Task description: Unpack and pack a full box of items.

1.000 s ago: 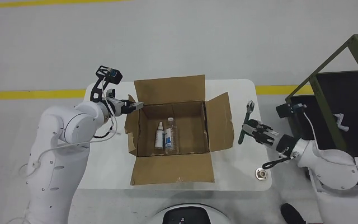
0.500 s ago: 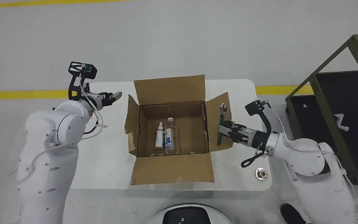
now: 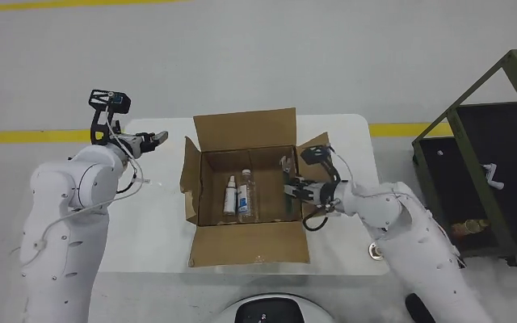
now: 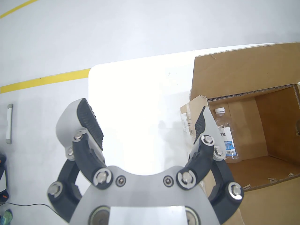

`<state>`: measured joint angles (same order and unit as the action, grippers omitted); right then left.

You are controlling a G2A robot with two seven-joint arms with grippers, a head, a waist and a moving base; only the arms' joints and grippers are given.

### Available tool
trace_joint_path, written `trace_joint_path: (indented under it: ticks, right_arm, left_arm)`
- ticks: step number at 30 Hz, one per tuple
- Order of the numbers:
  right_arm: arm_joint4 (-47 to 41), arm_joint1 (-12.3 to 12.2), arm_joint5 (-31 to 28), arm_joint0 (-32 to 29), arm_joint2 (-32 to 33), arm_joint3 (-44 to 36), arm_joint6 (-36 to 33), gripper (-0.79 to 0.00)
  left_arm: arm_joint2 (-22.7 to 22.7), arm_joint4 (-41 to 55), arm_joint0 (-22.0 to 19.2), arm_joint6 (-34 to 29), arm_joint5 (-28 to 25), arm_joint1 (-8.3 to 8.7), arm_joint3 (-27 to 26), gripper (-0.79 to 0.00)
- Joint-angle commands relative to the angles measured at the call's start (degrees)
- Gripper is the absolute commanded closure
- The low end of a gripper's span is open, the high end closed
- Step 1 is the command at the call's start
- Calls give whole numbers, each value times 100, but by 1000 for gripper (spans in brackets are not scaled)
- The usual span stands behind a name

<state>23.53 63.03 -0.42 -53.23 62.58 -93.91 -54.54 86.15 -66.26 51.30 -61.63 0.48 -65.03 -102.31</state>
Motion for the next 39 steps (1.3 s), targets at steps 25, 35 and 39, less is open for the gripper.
trace_joint_path:
  ticks: [25,35,39]
  right_arm:
    - [190,260,184,544,-893,435,547,0]
    - [1247,816,1158,1583,-2440,1546,424,0]
    - [1387,1090,1654,1904,-2863,1930,317,0]
  left_arm:
    - [203,29,142,343,-31,37,59,-785]
    - [259,-81,152,368,25,54,69,-785]
    - [259,-81,152,368,25,54,69,-785]
